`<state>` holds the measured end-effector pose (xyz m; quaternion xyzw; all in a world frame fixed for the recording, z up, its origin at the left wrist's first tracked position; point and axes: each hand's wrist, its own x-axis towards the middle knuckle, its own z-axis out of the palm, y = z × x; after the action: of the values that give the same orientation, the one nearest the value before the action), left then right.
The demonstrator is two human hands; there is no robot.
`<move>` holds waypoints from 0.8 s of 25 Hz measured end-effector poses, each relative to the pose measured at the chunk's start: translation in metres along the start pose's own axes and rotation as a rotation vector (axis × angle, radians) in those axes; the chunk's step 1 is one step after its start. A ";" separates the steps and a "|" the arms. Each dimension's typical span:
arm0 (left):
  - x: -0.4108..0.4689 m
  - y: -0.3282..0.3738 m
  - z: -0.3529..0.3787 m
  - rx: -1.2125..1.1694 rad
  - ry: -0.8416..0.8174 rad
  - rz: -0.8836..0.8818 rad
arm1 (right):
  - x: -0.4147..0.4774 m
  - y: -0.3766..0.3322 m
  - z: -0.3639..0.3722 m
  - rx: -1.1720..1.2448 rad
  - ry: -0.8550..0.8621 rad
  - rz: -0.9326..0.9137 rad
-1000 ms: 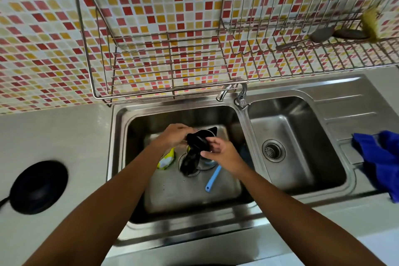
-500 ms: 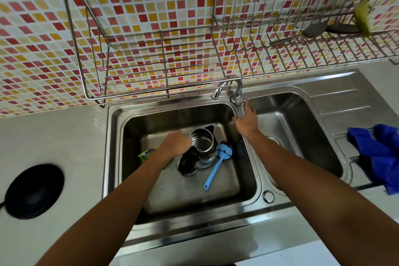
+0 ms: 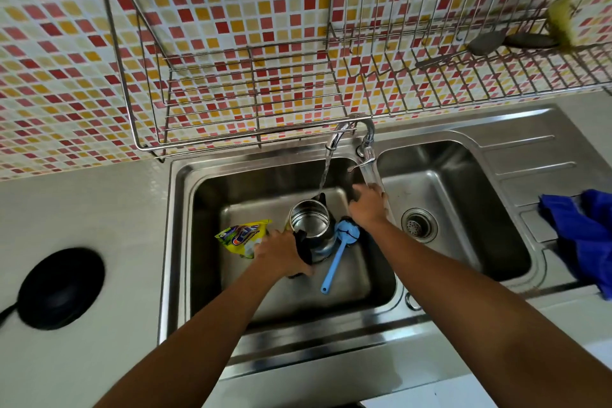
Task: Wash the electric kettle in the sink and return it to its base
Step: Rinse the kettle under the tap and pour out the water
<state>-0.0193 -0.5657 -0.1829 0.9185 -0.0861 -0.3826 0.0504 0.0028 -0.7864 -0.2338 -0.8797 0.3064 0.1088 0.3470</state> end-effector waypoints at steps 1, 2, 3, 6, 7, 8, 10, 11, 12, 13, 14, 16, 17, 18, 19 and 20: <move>0.000 0.002 0.006 0.027 0.028 -0.025 | -0.006 0.005 0.003 0.031 0.050 -0.018; -0.001 0.005 0.009 0.024 0.067 -0.040 | -0.011 0.011 0.007 0.060 0.078 -0.035; 0.000 0.007 0.012 0.003 0.119 -0.036 | -0.016 0.018 0.011 0.099 0.082 -0.041; 0.000 0.011 0.005 -0.117 0.255 -0.001 | -0.033 0.033 0.020 0.209 0.051 -0.045; 0.001 0.011 -0.001 -0.161 0.289 0.016 | -0.040 0.037 0.021 0.233 0.045 -0.053; -0.001 0.011 -0.010 -0.213 0.311 0.024 | -0.046 0.041 0.023 0.260 0.038 -0.061; -0.001 0.007 -0.027 -0.336 0.322 0.037 | -0.055 0.049 0.027 0.355 0.021 -0.031; -0.001 0.003 -0.034 -0.396 0.301 0.036 | -0.058 0.052 0.027 0.401 0.012 -0.002; -0.001 -0.002 -0.041 -0.447 0.272 0.037 | -0.062 0.054 0.026 0.443 0.005 0.021; -0.002 -0.007 -0.047 -0.492 0.251 0.045 | -0.066 0.055 0.025 0.471 0.001 0.051; -0.004 -0.013 -0.053 -0.542 0.245 0.051 | -0.068 0.056 0.024 0.516 -0.005 0.076; -0.007 -0.022 -0.065 -0.657 0.254 0.072 | -0.068 0.059 0.025 0.606 -0.018 0.137; -0.010 -0.026 -0.071 -0.712 0.251 0.081 | -0.070 0.059 0.025 0.641 -0.033 0.154; -0.011 -0.028 -0.076 -0.757 0.235 0.084 | -0.069 0.062 0.028 0.685 -0.039 0.174; -0.013 -0.029 -0.080 -0.794 0.214 0.094 | -0.067 0.065 0.031 0.738 -0.048 0.204; -0.017 -0.029 -0.084 -0.832 0.192 0.109 | -0.066 0.068 0.034 0.819 -0.059 0.233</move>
<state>0.0327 -0.5319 -0.1168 0.8455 0.0321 -0.2945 0.4443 -0.0903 -0.7718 -0.2693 -0.6252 0.4116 0.0414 0.6618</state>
